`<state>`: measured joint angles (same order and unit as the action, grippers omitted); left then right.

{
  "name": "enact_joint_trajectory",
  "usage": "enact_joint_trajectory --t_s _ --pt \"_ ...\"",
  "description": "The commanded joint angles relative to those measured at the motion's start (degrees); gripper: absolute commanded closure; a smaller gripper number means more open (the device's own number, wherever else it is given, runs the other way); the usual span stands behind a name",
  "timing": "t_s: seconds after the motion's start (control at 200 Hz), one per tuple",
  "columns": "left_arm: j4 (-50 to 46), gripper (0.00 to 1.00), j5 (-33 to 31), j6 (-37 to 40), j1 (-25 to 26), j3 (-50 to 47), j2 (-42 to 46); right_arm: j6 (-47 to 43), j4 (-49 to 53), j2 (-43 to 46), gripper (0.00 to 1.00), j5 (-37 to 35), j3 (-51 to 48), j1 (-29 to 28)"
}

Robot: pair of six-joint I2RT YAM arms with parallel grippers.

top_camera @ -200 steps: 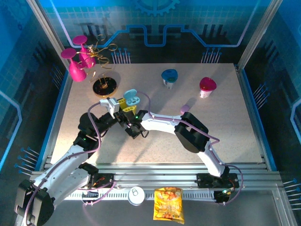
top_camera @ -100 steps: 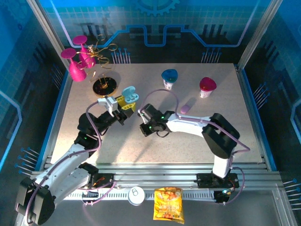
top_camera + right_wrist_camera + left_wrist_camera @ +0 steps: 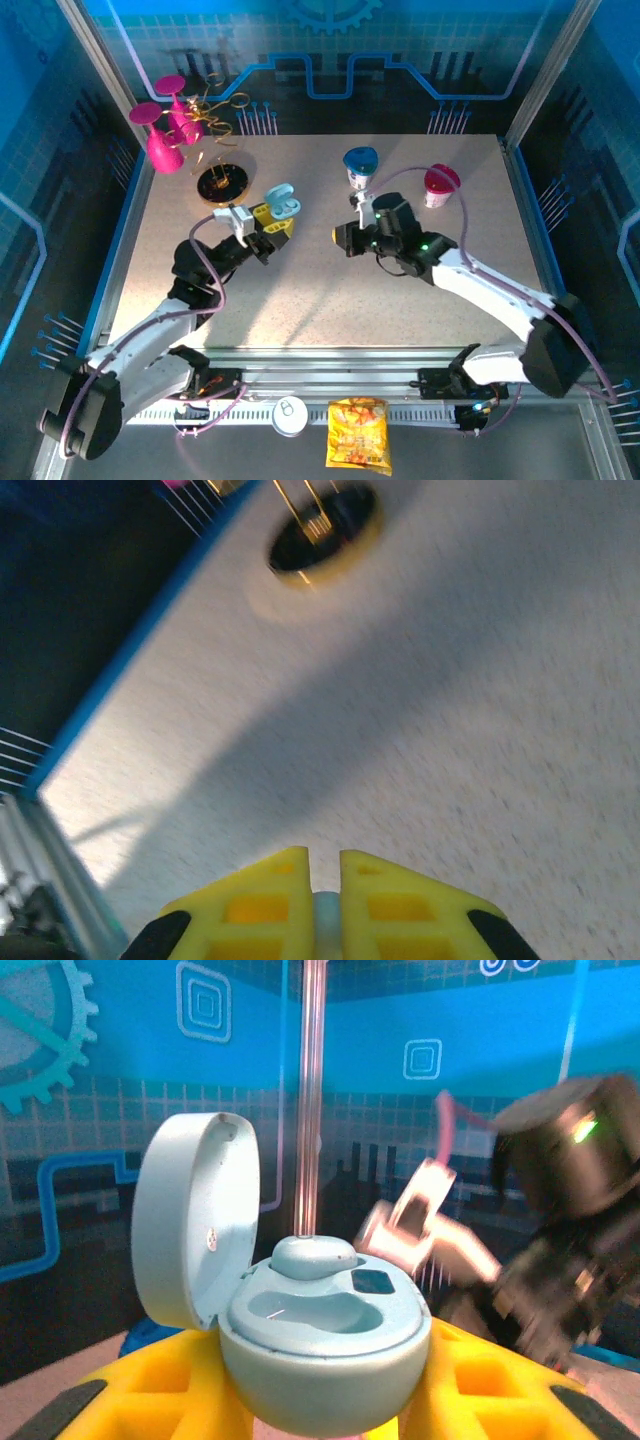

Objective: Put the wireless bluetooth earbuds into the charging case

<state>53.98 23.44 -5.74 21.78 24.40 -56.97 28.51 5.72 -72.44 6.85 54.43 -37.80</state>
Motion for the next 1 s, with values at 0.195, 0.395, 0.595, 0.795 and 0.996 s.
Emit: enact_joint_trajectory --t_s 0.195,0.395,0.595,0.795,0.996 --pt "8.3 0.66 3.5 -0.6 -0.6 -0.4 -4.0 2.1 -15.7 9.1 0.94 11.6 1.4 -0.8" --pt "7.6 0.66 6.0 0.8 -0.6 -0.7 -4.5 1.3 -22.9 6.6 0.93 14.1 3.9 -5.3" --pt "7.1 0.66 7.4 0.7 -0.5 -0.8 -4.2 0.6 -23.0 0.1 0.93 14.6 9.5 -8.3" --pt "6.4 0.66 7.0 1.0 -0.5 -1.5 -2.8 -0.8 -20.3 -5.3 0.93 13.6 13.9 -9.7" --pt "5.6 0.66 6.7 1.5 -0.6 -1.8 -1.6 -0.8 -19.2 -9.0 0.93 13.6 15.6 -9.9"
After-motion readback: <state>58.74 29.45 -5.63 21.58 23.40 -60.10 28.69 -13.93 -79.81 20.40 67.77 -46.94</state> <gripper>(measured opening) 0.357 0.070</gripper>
